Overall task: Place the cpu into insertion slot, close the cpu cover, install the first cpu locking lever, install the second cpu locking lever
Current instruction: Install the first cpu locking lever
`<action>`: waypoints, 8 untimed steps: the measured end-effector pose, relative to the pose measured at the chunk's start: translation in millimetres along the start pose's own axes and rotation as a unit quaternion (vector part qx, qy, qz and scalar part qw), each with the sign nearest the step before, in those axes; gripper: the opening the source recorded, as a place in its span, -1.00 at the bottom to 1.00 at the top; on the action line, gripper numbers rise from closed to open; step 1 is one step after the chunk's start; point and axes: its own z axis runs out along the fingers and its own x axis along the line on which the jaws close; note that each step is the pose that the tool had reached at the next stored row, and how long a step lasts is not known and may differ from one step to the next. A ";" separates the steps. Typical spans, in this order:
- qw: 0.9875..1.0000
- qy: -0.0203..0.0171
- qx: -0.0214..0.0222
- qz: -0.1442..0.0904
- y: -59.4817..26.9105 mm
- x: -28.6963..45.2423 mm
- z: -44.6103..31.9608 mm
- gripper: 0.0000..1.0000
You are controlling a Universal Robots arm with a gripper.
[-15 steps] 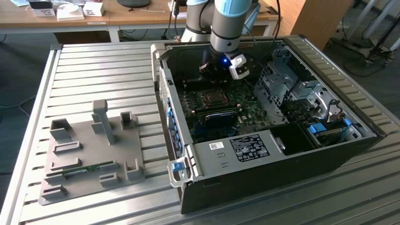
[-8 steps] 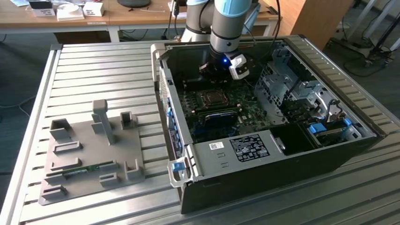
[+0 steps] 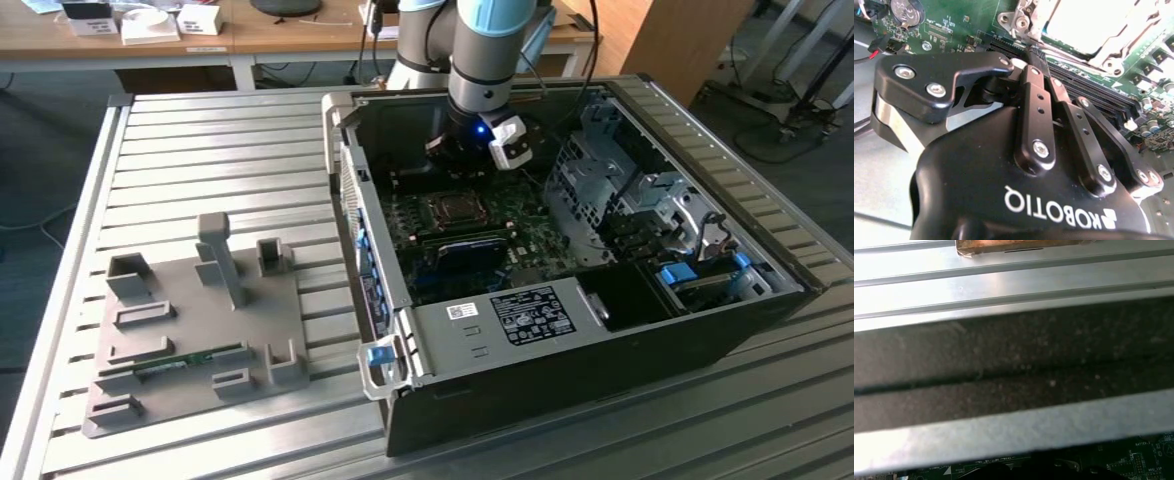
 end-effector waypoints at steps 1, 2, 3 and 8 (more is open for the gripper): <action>1.000 0.000 0.000 0.000 0.0 0.0 0.0 -0.79; 1.000 0.000 0.000 0.000 0.0 0.0 0.0 -0.79; 1.000 0.000 0.000 0.000 0.1 0.0 -0.1 -0.79; 1.000 -0.001 0.000 0.003 1.2 -0.5 -6.3 -0.79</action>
